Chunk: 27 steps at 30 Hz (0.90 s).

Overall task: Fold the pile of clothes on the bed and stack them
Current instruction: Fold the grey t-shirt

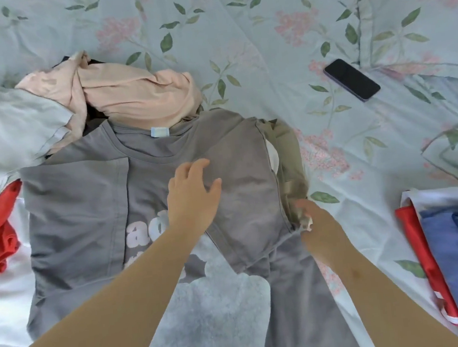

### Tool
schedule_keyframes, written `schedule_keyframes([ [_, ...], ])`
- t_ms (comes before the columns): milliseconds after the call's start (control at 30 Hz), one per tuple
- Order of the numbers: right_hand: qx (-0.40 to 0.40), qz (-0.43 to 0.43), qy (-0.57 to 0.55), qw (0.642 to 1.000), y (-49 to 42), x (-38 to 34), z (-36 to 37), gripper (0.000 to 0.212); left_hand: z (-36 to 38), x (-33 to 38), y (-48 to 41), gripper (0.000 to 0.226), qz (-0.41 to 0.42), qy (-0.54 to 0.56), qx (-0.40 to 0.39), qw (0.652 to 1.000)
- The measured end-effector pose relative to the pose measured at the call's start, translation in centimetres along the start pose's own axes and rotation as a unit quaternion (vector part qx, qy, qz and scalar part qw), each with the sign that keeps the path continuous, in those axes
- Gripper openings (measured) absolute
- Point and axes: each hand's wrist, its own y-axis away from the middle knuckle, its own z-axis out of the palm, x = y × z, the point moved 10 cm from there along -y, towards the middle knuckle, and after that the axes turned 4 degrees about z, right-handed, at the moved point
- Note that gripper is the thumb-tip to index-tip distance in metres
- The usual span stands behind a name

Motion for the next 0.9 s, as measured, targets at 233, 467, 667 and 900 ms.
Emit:
schedule_keyframes([
  [233, 0.093, -0.049, 0.067, 0.992, 0.0, 1.7, 0.8, 0.023, 5.8, 3.0, -2.2, 0.060, 0.037, -0.028, -0.137, 0.989],
  [467, 0.132, 0.053, -0.197, 0.970, 1.1, 7.9, -1.7, 0.021, 7.5, 4.4, -0.8, 0.055, 0.042, -0.091, -0.113, 0.989],
  [667, -0.031, 0.127, -0.245, 0.961, 0.8, 9.4, 2.4, 0.024, 8.3, 9.3, -1.0, 0.039, 0.148, -0.075, -0.072, 0.983],
  [900, -0.045, 0.125, -0.258, 0.957, 0.6, 9.9, 3.1, 0.029, 10.3, 9.0, -3.6, 0.036, 0.093, -0.154, -0.138, 0.974],
])
